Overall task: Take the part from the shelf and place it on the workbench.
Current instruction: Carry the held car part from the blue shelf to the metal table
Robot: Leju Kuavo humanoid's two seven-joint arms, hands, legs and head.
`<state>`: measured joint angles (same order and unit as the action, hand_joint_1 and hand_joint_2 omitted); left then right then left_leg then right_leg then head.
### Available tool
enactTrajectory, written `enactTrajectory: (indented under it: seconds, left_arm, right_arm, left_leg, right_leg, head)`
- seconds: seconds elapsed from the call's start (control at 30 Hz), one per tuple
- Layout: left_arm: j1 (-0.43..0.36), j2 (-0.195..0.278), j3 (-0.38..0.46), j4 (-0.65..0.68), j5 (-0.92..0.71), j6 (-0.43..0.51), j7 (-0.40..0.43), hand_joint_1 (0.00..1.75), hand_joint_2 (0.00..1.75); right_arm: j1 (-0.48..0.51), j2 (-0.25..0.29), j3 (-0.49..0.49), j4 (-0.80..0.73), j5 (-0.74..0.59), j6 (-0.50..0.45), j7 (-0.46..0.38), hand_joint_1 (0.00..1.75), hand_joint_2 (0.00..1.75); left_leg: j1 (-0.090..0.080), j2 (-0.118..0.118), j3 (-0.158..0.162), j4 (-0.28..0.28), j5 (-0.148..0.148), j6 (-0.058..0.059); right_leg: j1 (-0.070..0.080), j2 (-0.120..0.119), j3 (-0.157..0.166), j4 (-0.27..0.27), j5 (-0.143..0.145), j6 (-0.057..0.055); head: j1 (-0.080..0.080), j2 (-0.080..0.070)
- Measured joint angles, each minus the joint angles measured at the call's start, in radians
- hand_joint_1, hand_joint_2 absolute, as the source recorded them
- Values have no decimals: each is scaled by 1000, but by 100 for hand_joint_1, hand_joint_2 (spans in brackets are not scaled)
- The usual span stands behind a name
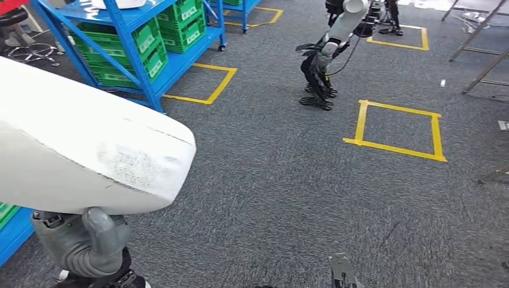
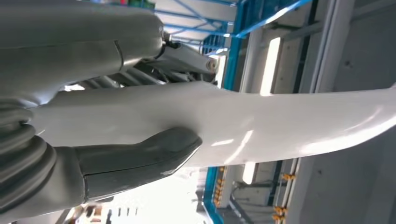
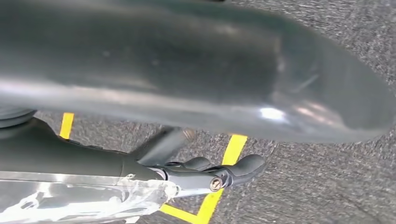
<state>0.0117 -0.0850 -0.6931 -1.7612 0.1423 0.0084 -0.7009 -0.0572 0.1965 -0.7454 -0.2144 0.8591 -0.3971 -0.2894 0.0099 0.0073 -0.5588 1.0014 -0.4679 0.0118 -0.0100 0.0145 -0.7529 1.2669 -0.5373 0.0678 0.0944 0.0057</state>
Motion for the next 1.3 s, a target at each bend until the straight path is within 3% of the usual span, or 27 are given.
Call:
enactTrajectory:
  seconds: [0.03,0.07,0.1,0.17,0.23,0.33,0.4,0.43,0.47,0.53,0.57,0.6,0.63,0.7,0.77,0.83,0.9,0.97,1.03,1.07,1.1,1.13,1.2,1.23,1.27,1.3]
  left_arm:
    - [0,0,0,0,0,0,0,175,175]
    - [0,0,0,0,0,0,0,175,175]
    - [0,1,-1,0,0,0,0,175,175]
    - [0,0,-1,0,0,0,0,175,175]
    - [-1,1,-1,0,0,0,0,175,175]
    - [-5,1,-3,0,1,0,0,175,175]
    - [-7,1,-4,0,1,0,0,175,175]
    - [-8,2,-4,0,1,0,0,175,175]
    - [-7,3,-4,0,1,1,0,175,175]
    - [-6,6,-4,0,2,3,0,175,175]
    - [-6,7,-4,0,2,3,0,175,175]
    - [-6,7,-4,0,2,3,0,175,175]
    - [-6,7,-4,0,2,3,0,175,175]
    - [-6,7,-4,0,2,3,0,175,175]
    - [-6,7,-5,0,2,4,0,175,175]
    - [-7,6,-5,1,3,4,0,175,175]
    - [-8,3,-6,1,3,3,0,175,175]
    - [-8,1,-6,1,3,3,0,175,175]
    - [-7,1,-5,1,3,3,0,175,175]
    - [-7,1,-6,1,3,3,0,175,175]
    - [-7,1,-6,1,3,3,0,175,175]
    - [-7,1,-6,1,3,3,0,175,175]
    - [-7,0,-6,1,3,3,0,175,175]
    - [-8,0,-6,1,3,3,0,175,175]
    - [-8,0,-5,1,3,3,0,175,175]
    - [-8,0,-5,1,3,3,0,175,175]
  right_arm:
    - [0,0,0,0,0,0,0,0,0]
    - [1,0,0,0,0,0,0,0,0]
    - [3,0,0,0,0,0,0,0,0]
    - [2,0,-1,0,0,0,0,0,0]
    - [-2,0,-1,0,0,0,0,0,0]
    - [-1,0,-1,0,0,0,1,0,0]
    - [0,0,-1,0,0,0,2,0,0]
    - [0,0,-2,0,0,0,2,0,0]
    - [-2,0,-2,0,1,0,2,0,0]
    - [-2,0,-2,0,1,0,2,0,0]
    - [-2,0,-2,0,1,0,2,0,0]
    - [-1,0,-3,0,2,0,2,0,0]
    - [-1,0,-4,0,2,0,2,0,0]
    - [-2,0,-4,0,2,0,2,0,0]
    - [-2,0,-5,0,2,0,2,0,0]
    - [3,0,-6,0,2,0,3,0,0]
    - [7,0,-7,0,2,0,4,0,0]
    - [3,0,-7,0,2,1,5,0,0]
    - [1,0,-7,0,2,1,5,0,0]
    - [2,0,-7,0,2,1,5,0,0]
    - [3,0,-8,0,2,1,5,0,0]
    - [4,0,-8,0,2,1,5,0,0]
    - [2,0,-8,0,2,1,5,0,0]
    - [-1,0,-8,0,2,1,5,0,0]
    - [-3,0,-9,0,2,1,5,0,0]
    - [-4,0,-9,0,3,1,5,0,0]
  left_leg:
    - [-1,13,1,0,-1,0]
    - [-1,25,3,0,-3,0]
    - [-1,37,6,0,-6,-1]
    - [-4,58,16,1,-15,-9]
    - [-10,74,24,3,-23,-18]
    - [-10,93,30,-1,-28,-33]
    - [-6,61,16,33,-55,-42]
    - [-5,36,-7,80,-82,-45]
    - [-5,15,-41,148,-114,-46]
    - [-5,2,-109,267,-151,-48]
    - [-5,1,-125,285,-141,-48]
    - [-4,0,-121,263,-113,-47]
    - [-3,-6,-100,211,-74,-46]
    - [4,-48,-44,82,-12,-45]
    - [6,-78,-16,18,3,-39]
    - [3,-64,-13,10,4,-23]
    - [3,-42,-10,5,9,-9]
    - [0,-17,-8,3,9,0]
    - [-4,10,-8,3,7,4]
    - [-5,22,-7,3,5,4]
    - [-6,34,-5,3,4,4]
    - [-7,46,-3,3,2,3]
    - [-11,65,5,4,-5,-3]
    - [-14,73,8,5,-8,-8]
    - [-16,81,10,5,-10,-13]
    - [-17,91,12,4,-11,-18]
  right_leg:
    - [0,-5,-18,39,-11,0]
    - [0,-8,-16,40,-3,0]
    - [0,-12,6,1,21,-1]
    - [4,-46,87,-138,82,-6]
    - [8,-71,135,-224,108,-15]
    - [10,-46,135,-235,111,-32]
    - [5,-24,136,-241,115,-43]
    - [3,-13,137,-242,116,-46]
    - [2,-1,137,-243,116,-49]
    - [1,25,137,-243,115,-50]
    - [1,39,138,-243,115,-51]
    - [0,53,139,-243,115,-50]
    - [-1,67,140,-243,116,-49]
    - [-2,95,138,-239,115,-41]
    - [-3,116,132,-238,117,-28]
    - [-7,128,125,-244,122,-13]
    - [-5,85,108,-217,104,-4]
    - [-1,19,56,-109,45,1]
    - [-1,-3,-5,17,-8,4]
    - [-1,-6,-16,42,-12,3]
    - [-1,-8,-5,25,4,2]
    - [0,-15,26,-28,32,0]
    - [5,-62,108,-169,87,-8]
    - [9,-80,134,-213,101,-13]
    - [12,-91,145,-235,106,-18]
    - [14,-83,144,-237,106,-23]
  head:
    - [0,0]
    - [0,0]
    - [0,0]
    - [1,0]
    - [-1,0]
    - [-2,0]
    - [-4,0]
    - [-7,0]
    - [-8,0]
    - [-9,0]
    - [-9,0]
    - [-9,0]
    - [-9,0]
    - [-11,0]
    - [-13,0]
    - [-13,0]
    - [-8,0]
    - [-2,0]
    - [-1,0]
    - [0,0]
    - [0,0]
    - [0,0]
    - [0,0]
    - [0,0]
    - [-1,0]
    - [-2,0]
